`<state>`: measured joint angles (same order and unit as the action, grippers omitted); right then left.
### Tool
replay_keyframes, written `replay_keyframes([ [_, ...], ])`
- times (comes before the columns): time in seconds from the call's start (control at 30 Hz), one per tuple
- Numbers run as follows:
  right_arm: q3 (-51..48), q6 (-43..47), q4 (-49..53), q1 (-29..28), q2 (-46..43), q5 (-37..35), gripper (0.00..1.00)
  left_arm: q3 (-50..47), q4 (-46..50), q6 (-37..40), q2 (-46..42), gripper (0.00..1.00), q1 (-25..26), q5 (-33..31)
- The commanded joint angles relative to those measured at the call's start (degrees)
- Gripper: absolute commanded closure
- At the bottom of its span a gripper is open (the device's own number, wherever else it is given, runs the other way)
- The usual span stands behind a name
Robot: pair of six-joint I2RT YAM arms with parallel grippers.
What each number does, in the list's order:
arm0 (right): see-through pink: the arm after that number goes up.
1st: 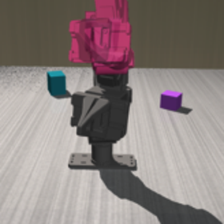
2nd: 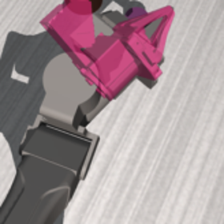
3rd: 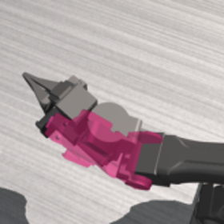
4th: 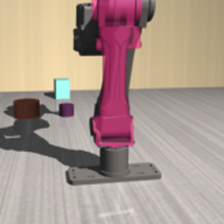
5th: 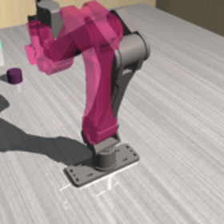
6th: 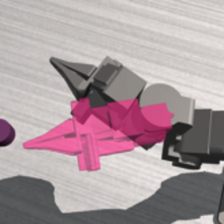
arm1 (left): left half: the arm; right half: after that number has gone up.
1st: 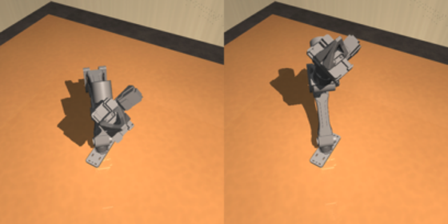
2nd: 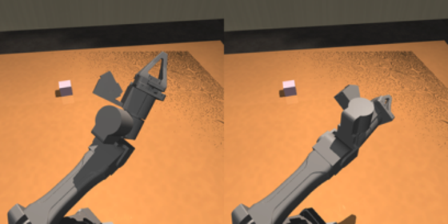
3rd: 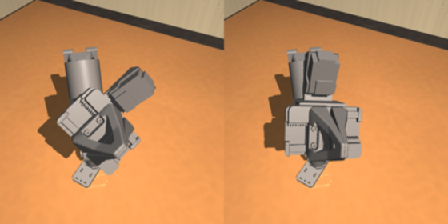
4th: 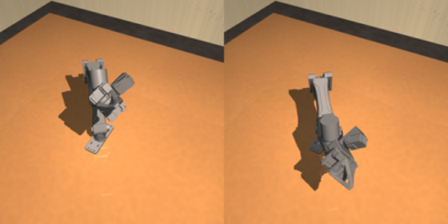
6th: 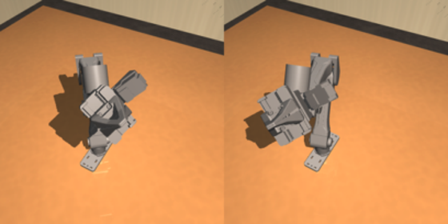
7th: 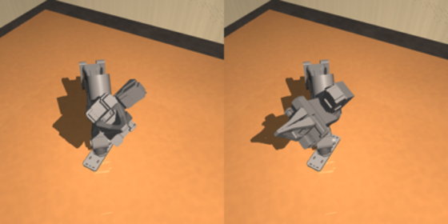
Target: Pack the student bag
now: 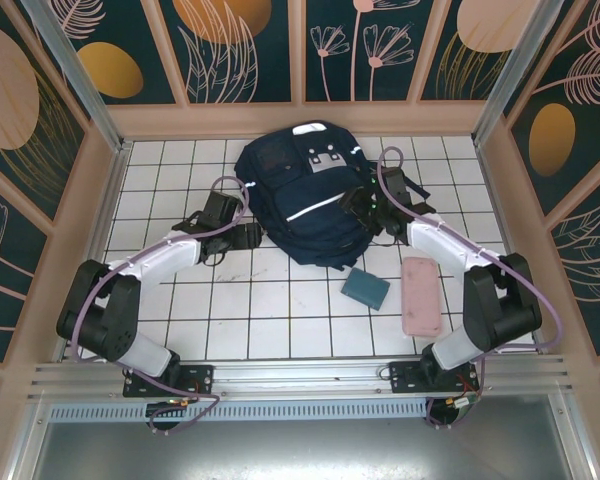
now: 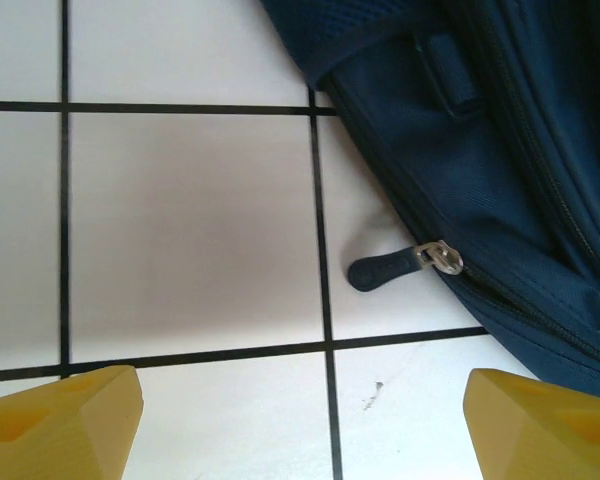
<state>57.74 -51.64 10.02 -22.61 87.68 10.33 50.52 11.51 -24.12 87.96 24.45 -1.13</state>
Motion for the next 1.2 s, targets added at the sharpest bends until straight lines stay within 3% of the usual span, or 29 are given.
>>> replay_keyframes([
  [0.0, 2.15, -1.13, -0.31, 0.02, 2.43, 0.82, 0.40, 0.30, -4.72, 5.66, 3.10, 0.17, 0.16, 4.93],
  [0.4, 6.32, -0.51, -3.17, 2.20, 10.66, 5.38, 0.46, 4.87, -10.44, 14.21, 14.27, 0.33, 0.60, 9.35],
  [0.6, 6.53, -0.47, -4.26, 2.83, 12.19, 6.62, 0.49, 10.74, -8.12, 15.24, 19.10, 0.50, 0.66, 9.56],
  [0.77, 6.51, -0.41, -4.72, 2.98, 13.24, 6.99, 0.53, 10.89, -8.58, 15.81, 19.78, 0.68, 0.61, 11.85],
  [1.0, 6.69, -0.46, -5.11, 3.19, 14.50, 6.51, 0.57, 10.45, -6.98, 15.25, 20.22, 0.85, 0.60, 11.78],
  [1.17, 6.34, -0.65, -5.43, 3.18, 15.32, 6.07, 0.58, 8.80, -6.22, 14.39, 18.14, 0.83, 0.60, 10.90],
])
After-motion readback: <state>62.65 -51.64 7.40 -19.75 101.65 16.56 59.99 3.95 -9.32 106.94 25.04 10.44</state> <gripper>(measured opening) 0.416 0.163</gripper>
